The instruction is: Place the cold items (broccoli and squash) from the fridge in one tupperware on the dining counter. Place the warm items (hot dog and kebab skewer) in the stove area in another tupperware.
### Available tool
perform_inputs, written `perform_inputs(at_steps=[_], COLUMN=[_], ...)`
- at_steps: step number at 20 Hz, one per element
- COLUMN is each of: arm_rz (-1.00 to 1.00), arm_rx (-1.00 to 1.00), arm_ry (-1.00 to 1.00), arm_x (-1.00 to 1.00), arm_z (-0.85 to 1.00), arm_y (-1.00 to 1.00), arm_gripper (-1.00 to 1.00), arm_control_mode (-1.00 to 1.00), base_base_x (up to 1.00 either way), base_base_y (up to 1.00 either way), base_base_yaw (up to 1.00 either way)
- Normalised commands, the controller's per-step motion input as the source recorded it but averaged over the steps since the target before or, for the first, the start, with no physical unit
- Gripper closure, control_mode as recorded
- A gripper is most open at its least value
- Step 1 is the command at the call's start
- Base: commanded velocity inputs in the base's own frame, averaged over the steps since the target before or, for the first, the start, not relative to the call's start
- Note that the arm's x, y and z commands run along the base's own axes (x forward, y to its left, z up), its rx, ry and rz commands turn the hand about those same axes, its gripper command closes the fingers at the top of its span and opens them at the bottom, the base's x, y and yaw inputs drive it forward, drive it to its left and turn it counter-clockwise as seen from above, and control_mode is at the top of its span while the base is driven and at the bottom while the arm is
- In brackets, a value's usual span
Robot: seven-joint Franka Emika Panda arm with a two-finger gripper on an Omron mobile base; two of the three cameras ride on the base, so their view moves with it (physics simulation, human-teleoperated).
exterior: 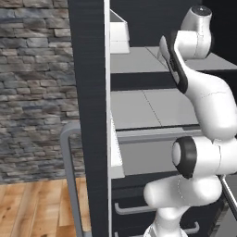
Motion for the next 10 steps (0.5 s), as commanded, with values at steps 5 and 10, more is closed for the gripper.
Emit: perform_inputs(at_steps=[5,10], arm_rz=[0.0,0.0], arm_rx=[0.03,0.0], arm_ry=[-0.23,-0.11], arm_x=[-1.0,-1.0], arm_z=[0.0,0.0], arm_y=[-0.21,-0.08], arm_gripper=[1.0,1.0], arm_control_mode=[-1.0,-1.0], base_base_x=[0.0,0.0], base_base_y=[0.0,0.0], base_base_yaw=[0.0,0.0])
